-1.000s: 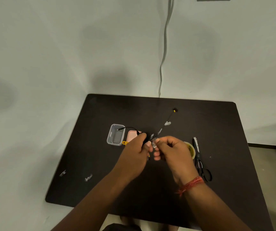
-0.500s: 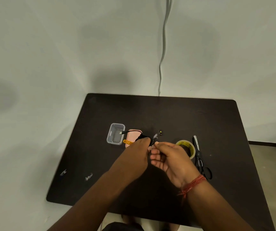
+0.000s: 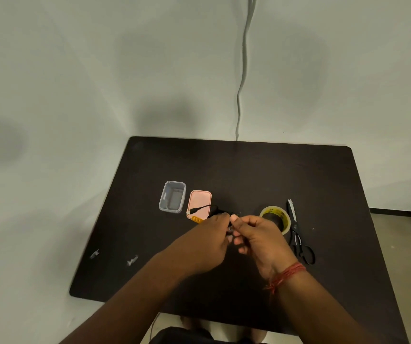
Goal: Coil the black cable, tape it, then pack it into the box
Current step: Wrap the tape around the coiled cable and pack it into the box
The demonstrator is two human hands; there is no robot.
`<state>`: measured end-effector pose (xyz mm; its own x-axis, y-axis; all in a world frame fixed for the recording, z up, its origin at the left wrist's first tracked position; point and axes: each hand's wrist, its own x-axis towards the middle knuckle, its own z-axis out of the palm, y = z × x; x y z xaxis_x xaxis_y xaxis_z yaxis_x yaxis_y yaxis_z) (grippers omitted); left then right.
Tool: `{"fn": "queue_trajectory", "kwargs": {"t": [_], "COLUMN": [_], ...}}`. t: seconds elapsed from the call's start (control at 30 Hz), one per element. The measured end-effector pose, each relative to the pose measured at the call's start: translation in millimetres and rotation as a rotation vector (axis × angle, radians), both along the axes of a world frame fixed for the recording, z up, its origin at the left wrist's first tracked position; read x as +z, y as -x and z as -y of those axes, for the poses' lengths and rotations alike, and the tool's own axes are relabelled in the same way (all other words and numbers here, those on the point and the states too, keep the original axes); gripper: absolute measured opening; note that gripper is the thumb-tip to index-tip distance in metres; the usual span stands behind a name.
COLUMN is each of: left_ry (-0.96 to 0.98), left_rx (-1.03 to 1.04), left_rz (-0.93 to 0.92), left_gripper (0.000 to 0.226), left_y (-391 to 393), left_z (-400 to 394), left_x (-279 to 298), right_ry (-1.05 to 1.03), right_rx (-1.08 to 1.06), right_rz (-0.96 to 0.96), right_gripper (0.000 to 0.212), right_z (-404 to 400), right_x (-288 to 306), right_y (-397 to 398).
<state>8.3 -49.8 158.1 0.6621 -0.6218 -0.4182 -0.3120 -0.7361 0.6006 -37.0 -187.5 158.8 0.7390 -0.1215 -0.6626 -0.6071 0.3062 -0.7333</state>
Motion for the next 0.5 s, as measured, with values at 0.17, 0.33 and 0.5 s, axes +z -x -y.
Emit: {"fn": "queue_trajectory", "kwargs": {"t": [0.17,0.33,0.5], "left_ry": [0.092,0.108,0.205], "left_rx": [0.015,0.131,0.261], "left_rz": [0.004,-0.096,-0.143], "left_gripper": [0.022,0.028,0.032], "left_y": [9.0,17.8,25.4], "left_z": [2.3,3.5,-10.8], "left_x": [-3.1,-7.6,-15.4], "right_ry": [0.064,0.115,0.375], "right_rx": [-0.083,-0.045,0.191], "right_rz": [0.006,0.006,0.126], "right_gripper": [0.027,0.038,0.045], "right_z": [-5.8,-10.0,-1.8], "right_x": [-8.4,-12.2,-20.6], "right_y": [5.8,10.2,17.5]}}
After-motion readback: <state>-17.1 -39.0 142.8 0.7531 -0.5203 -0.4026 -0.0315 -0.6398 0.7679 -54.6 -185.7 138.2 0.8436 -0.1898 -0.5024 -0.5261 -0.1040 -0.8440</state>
